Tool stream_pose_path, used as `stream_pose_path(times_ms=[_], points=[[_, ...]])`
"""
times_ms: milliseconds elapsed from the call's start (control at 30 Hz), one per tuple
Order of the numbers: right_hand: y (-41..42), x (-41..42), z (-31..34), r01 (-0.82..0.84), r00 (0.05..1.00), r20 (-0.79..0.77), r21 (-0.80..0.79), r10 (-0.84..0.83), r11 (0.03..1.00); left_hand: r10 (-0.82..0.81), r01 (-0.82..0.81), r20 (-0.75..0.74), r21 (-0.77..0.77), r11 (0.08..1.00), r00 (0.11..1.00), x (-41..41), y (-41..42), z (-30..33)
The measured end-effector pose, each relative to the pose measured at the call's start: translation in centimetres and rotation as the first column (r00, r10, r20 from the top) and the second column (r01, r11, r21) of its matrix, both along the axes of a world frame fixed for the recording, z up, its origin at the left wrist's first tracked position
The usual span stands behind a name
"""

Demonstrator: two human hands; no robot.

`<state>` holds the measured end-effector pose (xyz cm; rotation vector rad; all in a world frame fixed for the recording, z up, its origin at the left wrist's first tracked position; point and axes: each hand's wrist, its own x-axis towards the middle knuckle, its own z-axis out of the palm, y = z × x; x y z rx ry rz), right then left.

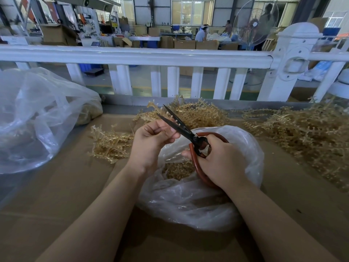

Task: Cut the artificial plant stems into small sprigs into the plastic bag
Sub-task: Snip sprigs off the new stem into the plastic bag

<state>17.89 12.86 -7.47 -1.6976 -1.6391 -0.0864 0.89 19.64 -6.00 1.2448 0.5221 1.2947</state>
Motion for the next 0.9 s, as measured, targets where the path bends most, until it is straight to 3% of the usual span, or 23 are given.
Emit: stream_pose_path(times_ms=[500, 900], points=[[0.10, 0.17, 0.01, 0.042, 0.998, 0.046, 0.031, -0.043, 0.999, 0.033, -0.026, -0.095, 0.078, 0.997, 0.995, -0.15, -0.10, -0.01], [-0.02, -0.02, 0.01, 0.004, 1.000, 0.012, 0.073, -0.005, 0.997, -0.002, 0.006, -0.074, 0.050, 0.999, 0.997, -0.05, -0.04, 0.06]])
